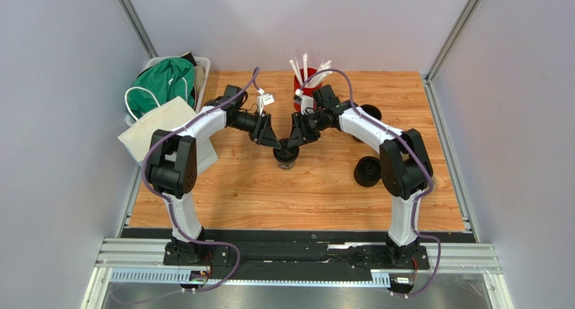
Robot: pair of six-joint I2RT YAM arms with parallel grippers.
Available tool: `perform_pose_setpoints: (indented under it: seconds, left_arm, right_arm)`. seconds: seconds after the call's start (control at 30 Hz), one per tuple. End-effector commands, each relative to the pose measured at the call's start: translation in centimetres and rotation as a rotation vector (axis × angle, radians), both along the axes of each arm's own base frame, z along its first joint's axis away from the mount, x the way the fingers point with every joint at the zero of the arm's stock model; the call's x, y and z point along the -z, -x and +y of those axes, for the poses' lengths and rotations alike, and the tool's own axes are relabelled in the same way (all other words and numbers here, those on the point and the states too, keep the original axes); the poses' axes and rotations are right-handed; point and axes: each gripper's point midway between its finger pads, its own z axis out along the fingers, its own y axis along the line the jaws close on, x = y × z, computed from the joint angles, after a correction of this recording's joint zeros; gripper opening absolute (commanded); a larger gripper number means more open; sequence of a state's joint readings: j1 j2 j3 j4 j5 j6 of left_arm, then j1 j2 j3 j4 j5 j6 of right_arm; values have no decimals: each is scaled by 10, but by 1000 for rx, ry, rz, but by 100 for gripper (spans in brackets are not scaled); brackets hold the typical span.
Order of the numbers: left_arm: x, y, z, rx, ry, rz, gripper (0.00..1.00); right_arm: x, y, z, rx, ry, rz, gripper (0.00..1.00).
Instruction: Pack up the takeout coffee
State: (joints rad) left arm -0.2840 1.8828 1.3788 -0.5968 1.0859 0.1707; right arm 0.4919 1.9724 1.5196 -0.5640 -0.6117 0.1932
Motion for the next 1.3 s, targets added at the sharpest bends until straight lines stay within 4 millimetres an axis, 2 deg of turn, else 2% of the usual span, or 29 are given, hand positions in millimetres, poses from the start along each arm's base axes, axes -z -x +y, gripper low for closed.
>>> perform_pose_setpoints:
  seconds: [0.0,0.43,0.57,0.77,0.9,1.07,1.2,1.27]
  left_arm:
    - [-18,9,-2,47,5,-158,62]
    - [14,-8,6,-68,-237,-303,62]
    - [9,-1,4,-47,-221,-327,63]
    - [8,2,4,-50,-253,-382,71]
    - [18,2,7,-65,-321,-454,76]
    - [28,1,4,-78,-371,-504,75]
    - [31,-11,6,-132,-442,-542,74]
    - [37,-10,5,-129,-470,-528,72]
  right_arm:
    - [58,-7,-43,83,242,15,30]
    - [56,-11,-45,93,243,2,30]
    - [56,-11,-45,95,247,-2,30]
    - [57,-13,-44,100,251,-3,31]
    - [56,-13,-44,100,250,-5,31]
    - [58,-13,-45,103,254,-2,31]
    - [57,-14,-45,105,252,-5,31]
    - [57,-13,-44,103,253,-3,31]
